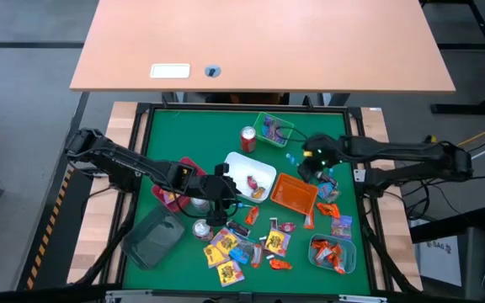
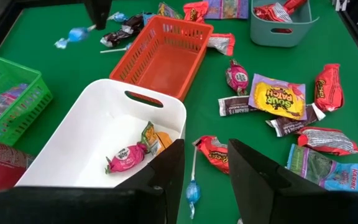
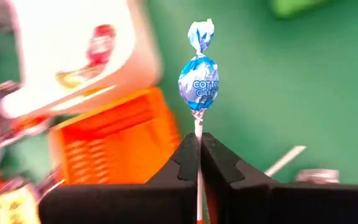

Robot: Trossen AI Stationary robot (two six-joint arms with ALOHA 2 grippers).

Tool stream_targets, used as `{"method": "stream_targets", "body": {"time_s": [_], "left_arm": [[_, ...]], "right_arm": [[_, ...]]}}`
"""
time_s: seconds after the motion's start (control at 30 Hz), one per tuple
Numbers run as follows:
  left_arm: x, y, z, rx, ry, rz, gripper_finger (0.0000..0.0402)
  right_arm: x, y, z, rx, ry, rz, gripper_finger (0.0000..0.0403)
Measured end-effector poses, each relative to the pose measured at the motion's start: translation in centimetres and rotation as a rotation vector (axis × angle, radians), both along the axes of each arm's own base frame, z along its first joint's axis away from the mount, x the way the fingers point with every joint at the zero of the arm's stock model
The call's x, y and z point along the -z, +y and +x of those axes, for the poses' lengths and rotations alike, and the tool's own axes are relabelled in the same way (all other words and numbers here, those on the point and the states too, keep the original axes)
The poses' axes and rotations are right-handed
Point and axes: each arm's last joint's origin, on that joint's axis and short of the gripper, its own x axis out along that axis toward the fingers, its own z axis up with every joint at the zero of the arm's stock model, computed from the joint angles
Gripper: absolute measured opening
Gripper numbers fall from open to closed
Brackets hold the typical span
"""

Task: Sort candy
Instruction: Put the blue lollipop into the orange bin, then put the orange chocolate into the blue bin

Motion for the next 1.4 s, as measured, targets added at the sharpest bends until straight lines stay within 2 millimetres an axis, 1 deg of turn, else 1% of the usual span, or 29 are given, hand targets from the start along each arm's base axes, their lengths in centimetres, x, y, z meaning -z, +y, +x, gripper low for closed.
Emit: {"method": "stream_targets", "body": {"time_s": [0.13,0.33,0.47,0.57,0.8,1.07,1.17,1.27,1.4], "left_arm": [[0.0,0.0,0.0,0.0,0.0,0.0,0.0112],[0.0,0.1,0.0,-0.025,-0.005,0.012,0.0112],[0.0,0.1,0.0,-0.028,-0.006,0.011,0.0112],[-0.1,0.1,0.0,-0.038,-0.014,-0.005,0.0112],[-0.1,0.1,0.1,-0.084,-0.02,-0.072,0.0112],[-0.1,0.0,0.1,-0.118,-0.023,-0.123,0.0112],[-0.1,0.0,0.0,-0.128,-0.023,-0.15,0.0112],[-0.1,-0.2,0.0,-0.139,-0.022,-0.193,0.0112],[0.4,-0.6,0.5,-0.142,-0.03,-0.221,0.0117]], "right_arm": [[-0.8,2.3,-0.1,-0.118,-0.051,-0.007,0.0005],[-0.7,5.7,0.2,-0.294,-0.061,-0.003,0.0006],[-0.4,7.3,0.3,-0.37,-0.044,0.0,0.0007],[-0.2,8.0,0.3,-0.405,-0.037,0.0,0.0011],[0.0,8.4,0.4,-0.421,-0.032,-0.001,0.0033],[0.0,8.3,0.5,-0.404,-0.032,-0.024,0.0104],[0.0,8.2,0.5,-0.394,-0.032,-0.037,0.0122],[0.0,8.2,0.5,-0.394,-0.032,-0.037,0.0131],[0.0,8.2,0.5,-0.394,-0.032,-0.037,0.0135]]}}
